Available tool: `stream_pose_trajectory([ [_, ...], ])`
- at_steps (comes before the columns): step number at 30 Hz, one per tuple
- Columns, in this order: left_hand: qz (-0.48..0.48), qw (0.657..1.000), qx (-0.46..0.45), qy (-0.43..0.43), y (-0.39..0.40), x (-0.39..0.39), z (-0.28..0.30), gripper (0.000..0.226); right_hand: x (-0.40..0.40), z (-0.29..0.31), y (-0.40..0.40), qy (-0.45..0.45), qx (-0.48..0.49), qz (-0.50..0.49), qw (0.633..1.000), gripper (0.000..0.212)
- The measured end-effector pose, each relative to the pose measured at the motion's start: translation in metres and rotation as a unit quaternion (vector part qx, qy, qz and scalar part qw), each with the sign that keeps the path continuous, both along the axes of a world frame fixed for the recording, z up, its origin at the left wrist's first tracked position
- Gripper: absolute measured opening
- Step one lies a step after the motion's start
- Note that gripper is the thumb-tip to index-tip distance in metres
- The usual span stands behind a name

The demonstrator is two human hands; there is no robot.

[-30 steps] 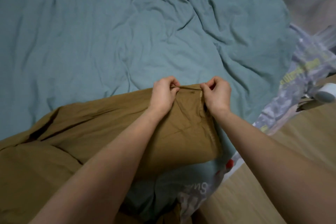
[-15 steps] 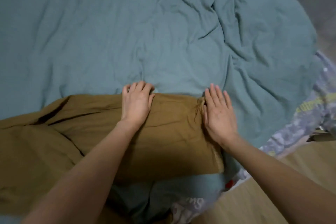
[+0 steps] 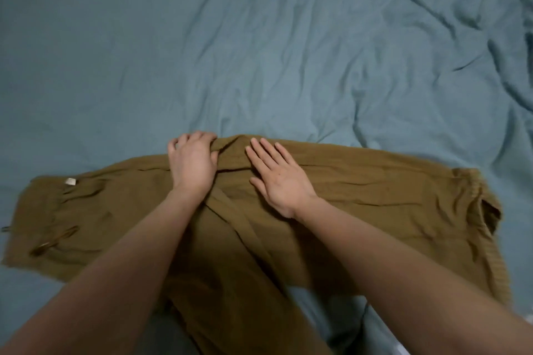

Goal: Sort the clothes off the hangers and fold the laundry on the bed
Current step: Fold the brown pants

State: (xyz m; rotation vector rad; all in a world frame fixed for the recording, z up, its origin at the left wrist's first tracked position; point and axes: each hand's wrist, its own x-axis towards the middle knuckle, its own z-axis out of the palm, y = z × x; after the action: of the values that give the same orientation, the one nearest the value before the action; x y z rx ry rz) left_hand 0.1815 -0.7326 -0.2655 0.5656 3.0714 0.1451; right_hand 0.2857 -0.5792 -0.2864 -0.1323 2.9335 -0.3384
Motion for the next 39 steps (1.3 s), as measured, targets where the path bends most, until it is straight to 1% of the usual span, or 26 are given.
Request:
stream_pose_trajectory([
  [2,0.014,1.000,0.000,-0.006,-0.003,-0.015,-0.007,0.020,-0.006,-0.014,-0.001,-0.015,0.036,0.009,0.999,0.064],
  [4,0.026,0.999,-0.002,-0.031,0.002,-0.028,-0.012,0.025,0.004,-0.029,0.018,-0.017,0.083,-0.085,0.993,0.065],
  [6,0.031,0.999,0.004,-0.044,0.010,-0.035,-0.015,0.026,0.017,-0.027,0.038,-0.052,0.129,-0.204,0.969,0.064],
  [7,0.043,0.998,0.018,-0.050,0.013,-0.038,-0.016,0.026,0.018,-0.024,0.038,-0.066,0.135,-0.244,0.958,0.064],
  [8,0.059,0.996,0.035,-0.061,0.015,-0.040,-0.016,0.025,0.014,-0.019,0.031,-0.045,0.122,-0.254,0.959,0.064],
  [9,0.073,0.993,0.052,-0.073,0.015,-0.042,-0.017,0.024,0.008,-0.012,0.018,-0.002,0.081,-0.227,0.971,0.064],
  [10,0.077,0.990,0.075,-0.089,0.014,-0.045,-0.018,0.023,0.002,-0.010,0.004,0.025,0.042,-0.158,0.986,0.064],
  [11,0.067,0.986,0.106,-0.113,0.010,-0.047,-0.019,0.022,-0.001,-0.012,-0.008,0.019,0.023,-0.078,0.997,0.064],
  [12,0.048,0.977,0.145,-0.146,0.004,-0.049,-0.020,0.020,0.000,-0.017,-0.013,-0.014,0.025,-0.026,0.999,0.066],
  [13,0.024,0.964,0.189,-0.187,-0.003,-0.049,-0.018,0.019,0.001,-0.021,-0.011,-0.060,0.042,-0.022,0.997,0.066],
  [14,0.000,0.947,0.226,-0.227,-0.012,-0.047,-0.014,0.020,0.001,-0.025,-0.004,-0.101,0.067,-0.055,0.991,0.064],
  [15,-0.026,0.936,0.251,-0.247,-0.023,-0.045,-0.009,0.022,0.000,-0.025,0.001,-0.120,0.081,-0.099,0.984,0.061],
  [16,-0.048,0.933,0.264,-0.240,-0.035,-0.043,-0.003,0.023,0.001,-0.020,0.003,-0.117,0.080,-0.138,0.980,0.058],
  [17,-0.069,0.936,0.271,-0.216,-0.047,-0.041,0.003,0.022,0.003,-0.012,-0.001,-0.089,0.064,-0.169,0.980,0.055],
  [19,-0.120,0.944,0.258,-0.165,-0.068,-0.038,0.014,0.019,0.009,0.008,-0.020,-0.013,-0.005,-0.204,0.979,0.039],
  [20,-0.150,0.948,0.235,-0.155,-0.076,-0.036,0.019,0.020,0.016,0.017,-0.032,-0.015,-0.051,-0.200,0.978,0.031],
  [22,-0.228,0.942,0.173,-0.174,-0.085,-0.029,0.027,0.026,0.033,0.032,-0.056,-0.097,-0.163,-0.191,0.963,0.025],
  [24,-0.314,0.919,0.089,-0.219,-0.083,-0.019,0.033,0.035,0.043,0.040,-0.071,-0.173,-0.226,-0.209,0.936,0.026],
  [26,-0.384,0.895,0.009,-0.225,-0.074,-0.010,0.034,0.038,0.045,0.042,-0.077,-0.189,-0.252,-0.252,0.915,0.026],
  [27,-0.403,0.888,-0.021,-0.223,-0.068,-0.008,0.032,0.037,0.044,0.042,-0.078,-0.190,-0.272,-0.276,0.902,0.022],
  [29,-0.410,0.879,-0.066,-0.233,-0.058,-0.008,0.031,0.030,0.042,0.041,-0.078,-0.212,-0.326,-0.305,0.869,0.008],
  [31,-0.394,0.880,-0.068,-0.256,-0.053,-0.012,0.030,0.022,0.042,0.044,-0.078,-0.231,-0.370,-0.314,0.843,0.017],
  [33,-0.366,0.895,-0.016,-0.255,-0.053,-0.016,0.029,0.023,0.042,0.049,-0.078,-0.242,-0.407,-0.343,0.811,0.026],
  [35,-0.335,0.911,0.032,-0.238,-0.054,-0.017,0.030,0.026,0.044,0.056,-0.072,-0.272,-0.417,-0.366,0.786,0.027],
  [36,-0.316,0.920,0.044,-0.229,-0.055,-0.017,0.030,0.028,0.047,0.060,-0.067,-0.296,-0.397,-0.365,0.788,0.025],
  [39,-0.244,0.947,0.042,-0.205,-0.053,-0.019,0.038,0.027,0.055,0.073,-0.041,-0.361,-0.287,-0.338,0.821,0.034],
])
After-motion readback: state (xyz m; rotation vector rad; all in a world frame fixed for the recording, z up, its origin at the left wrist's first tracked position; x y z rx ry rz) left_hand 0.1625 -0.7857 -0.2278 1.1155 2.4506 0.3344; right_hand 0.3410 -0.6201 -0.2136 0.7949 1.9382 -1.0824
